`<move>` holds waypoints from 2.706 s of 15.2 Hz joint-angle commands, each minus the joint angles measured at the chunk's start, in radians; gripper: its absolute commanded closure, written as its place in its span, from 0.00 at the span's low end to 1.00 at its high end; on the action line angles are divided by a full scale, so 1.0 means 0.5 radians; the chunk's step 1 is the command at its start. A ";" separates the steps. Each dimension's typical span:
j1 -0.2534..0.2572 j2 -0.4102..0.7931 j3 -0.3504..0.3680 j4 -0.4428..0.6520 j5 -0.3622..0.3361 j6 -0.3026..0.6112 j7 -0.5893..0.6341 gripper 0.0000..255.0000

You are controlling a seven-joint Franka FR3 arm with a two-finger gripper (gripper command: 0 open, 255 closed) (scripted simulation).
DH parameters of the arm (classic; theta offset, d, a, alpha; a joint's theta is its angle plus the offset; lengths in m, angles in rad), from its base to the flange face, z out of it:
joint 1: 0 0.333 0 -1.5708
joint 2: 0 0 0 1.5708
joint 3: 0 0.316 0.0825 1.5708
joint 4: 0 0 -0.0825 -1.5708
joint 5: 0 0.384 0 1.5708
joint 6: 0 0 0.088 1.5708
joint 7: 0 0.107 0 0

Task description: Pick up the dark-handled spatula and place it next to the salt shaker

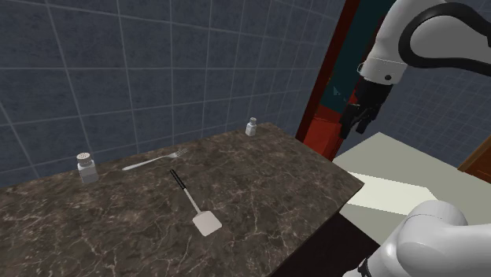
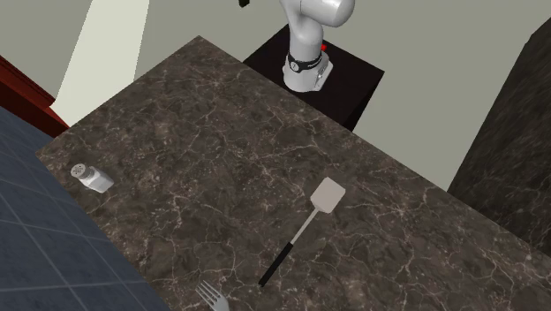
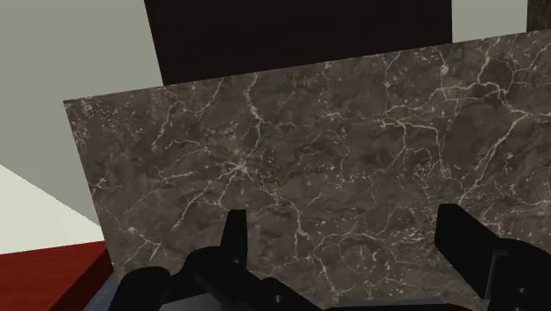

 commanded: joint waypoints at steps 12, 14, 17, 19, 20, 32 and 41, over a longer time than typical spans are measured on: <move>0.149 0.356 0.350 -0.133 0.238 0.551 0.339 0.00; 0.171 0.451 0.414 -0.125 0.266 0.651 0.398 0.00; 0.200 0.608 0.510 -0.094 0.295 0.797 0.488 0.00; 0.216 0.721 0.573 -0.061 0.303 0.891 0.550 0.00; 0.222 0.780 0.604 -0.041 0.303 0.936 0.581 0.00; 0.297 1.594 0.926 0.395 0.067 1.353 1.041 0.00; 0.470 2.210 0.976 0.869 -0.282 1.455 1.377 0.00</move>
